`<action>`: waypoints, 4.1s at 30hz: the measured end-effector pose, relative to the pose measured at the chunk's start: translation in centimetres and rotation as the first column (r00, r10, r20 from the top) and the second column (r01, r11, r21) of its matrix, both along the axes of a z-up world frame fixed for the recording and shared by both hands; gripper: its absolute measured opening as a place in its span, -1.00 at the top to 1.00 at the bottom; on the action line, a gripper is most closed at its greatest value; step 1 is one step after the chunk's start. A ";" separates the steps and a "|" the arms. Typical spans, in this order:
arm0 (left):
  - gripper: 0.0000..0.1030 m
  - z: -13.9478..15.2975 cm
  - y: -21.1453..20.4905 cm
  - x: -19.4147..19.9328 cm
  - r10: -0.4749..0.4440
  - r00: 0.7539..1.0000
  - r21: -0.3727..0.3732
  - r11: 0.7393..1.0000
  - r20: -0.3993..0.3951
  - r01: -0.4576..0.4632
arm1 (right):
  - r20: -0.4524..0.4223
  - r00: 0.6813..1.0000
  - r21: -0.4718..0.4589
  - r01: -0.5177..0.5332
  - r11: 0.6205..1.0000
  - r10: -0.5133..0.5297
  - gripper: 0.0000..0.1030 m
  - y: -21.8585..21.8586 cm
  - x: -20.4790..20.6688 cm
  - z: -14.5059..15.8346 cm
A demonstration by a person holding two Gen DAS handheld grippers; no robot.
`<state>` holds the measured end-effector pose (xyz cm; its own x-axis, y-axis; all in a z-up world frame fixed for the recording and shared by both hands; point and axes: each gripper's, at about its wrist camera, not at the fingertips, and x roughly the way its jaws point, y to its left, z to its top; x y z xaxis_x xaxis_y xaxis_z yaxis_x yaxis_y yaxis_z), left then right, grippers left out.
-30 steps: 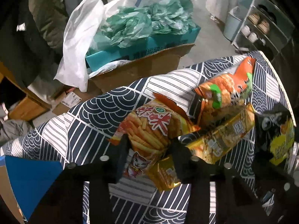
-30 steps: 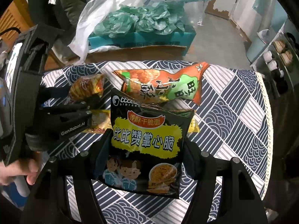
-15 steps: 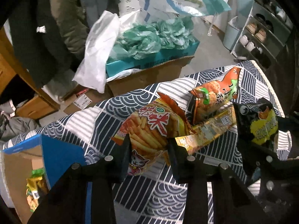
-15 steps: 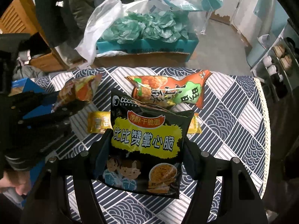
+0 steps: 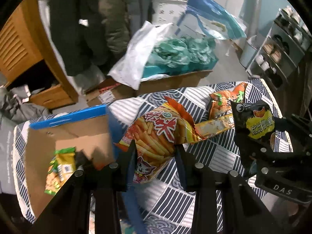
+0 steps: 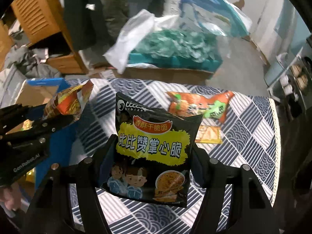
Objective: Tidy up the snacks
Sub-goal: 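Carry the orange fries bag and black biscuit bag over the box with both tools, then open both tools to drop the two bags into the box, then move both tools back toward the last snacks on the table, then lower the right tool onto the orange-green bag while the left tool approaches the yellow bar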
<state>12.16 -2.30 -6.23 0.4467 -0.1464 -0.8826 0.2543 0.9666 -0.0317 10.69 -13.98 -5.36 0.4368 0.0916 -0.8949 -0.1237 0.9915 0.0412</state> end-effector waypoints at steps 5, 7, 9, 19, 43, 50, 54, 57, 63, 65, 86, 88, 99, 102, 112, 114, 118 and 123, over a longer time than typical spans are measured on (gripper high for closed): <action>0.28 1.4 2.1 -1.6 0.023 1.000 0.005 1.000 0.014 -0.024 | 0.028 0.997 0.007 -0.073 0.997 0.073 -0.31 3.4 -0.8 1.7; 0.28 1.9 3.0 -2.1 0.036 0.999 0.009 0.999 0.019 -0.036 | 0.039 0.994 0.013 -0.104 0.994 0.104 -0.31 4.8 -1.1 2.3; 0.28 2.5 4.1 -2.7 0.055 0.998 0.021 0.998 0.034 -0.056 | 0.046 0.991 0.019 -0.124 0.992 0.123 -0.31 5.8 -1.3 2.6; 0.28 2.5 11.6 -4.2 0.191 0.981 -0.001 0.982 0.044 -0.191 | 0.063 0.975 0.047 -0.216 0.975 0.213 -0.31 11.6 -0.8 3.3; 0.24 0.2 20.8 -7.0 0.384 0.923 -0.002 0.923 0.008 -0.384 | 0.016 0.912 0.044 -0.411 0.911 0.410 -0.32 23.1 -0.4 1.6; -0.13 0.9 21.5 -7.6 0.402 0.914 0.011 0.915 0.056 -0.404 | 0.035 0.912 0.019 -0.409 0.913 0.408 -0.56 23.7 -0.5 1.9; -0.14 1.4 21.2 -7.8 0.393 0.917 0.008 0.919 0.066 -0.395 | 0.050 0.917 0.040 -0.397 0.917 0.395 -0.57 23.1 -0.5 2.6; -0.19 1.7 20.6 -7.9 0.381 0.922 0.010 0.924 0.074 -0.383 | 0.052 0.921 0.044 -0.389 0.920 0.387 -0.57 22.6 -0.5 2.8; -0.22 2.3 19.3 -8.0 0.361 0.929 0.006 0.932 0.085 -0.363 | 0.058 0.927 0.043 -0.373 0.927 0.371 -0.57 21.1 -0.4 3.2; -0.26 2.5 18.8 -7.9 0.353 0.931 0.004 0.935 0.089 -0.355 | 0.063 0.928 0.041 -0.369 0.928 0.367 -0.57 20.5 -0.5 3.4; -0.34 3.2 11.5 -6.9 0.253 0.966 -0.020 0.967 0.050 -0.252 | 0.074 0.950 0.006 -0.303 0.953 0.302 -0.57 12.8 -0.6 3.7; -0.37 3.1 10.4 -6.8 0.241 0.969 -0.013 0.970 0.046 -0.241 | 0.073 0.955 0.004 -0.289 0.957 0.288 -0.57 11.7 -0.5 3.7; -0.46 1.8 5.2 -5.9 0.178 0.984 0.047 0.983 0.011 -0.178 | 0.054 0.975 -0.026 -0.212 0.977 0.213 -0.57 6.1 -0.5 2.7; -0.46 1.3 4.1 -5.5 0.166 0.986 0.054 0.985 -0.012 -0.165 | 0.048 0.980 -0.033 -0.193 0.981 0.195 -0.57 4.5 -0.5 2.3; -0.46 -1.0 -0.6 -3.2 0.162 0.984 0.091 0.984 -0.071 -0.155 | 0.018 0.992 -0.082 -0.122 0.989 0.124 -0.57 -1.4 0.3 0.3; -0.46 -1.5 -1.6 -2.5 0.165 0.983 0.107 0.982 -0.076 -0.156 | 0.005 0.994 -0.076 -0.107 0.991 0.108 -0.57 -2.7 0.7 -0.4; -0.46 -2.4 -3.6 -0.2 0.163 0.983 0.134 0.979 -0.088 -0.150 | -0.031 0.997 -0.069 -0.074 0.995 0.072 -0.57 -5.1 1.9 -1.9; -0.46 -3.7 -5.8 1.9 0.131 0.986 0.173 0.979 -0.100 -0.112 | -0.070 0.996 -0.076 -0.057 0.995 0.051 -0.57 -7.9 4.3 -3.1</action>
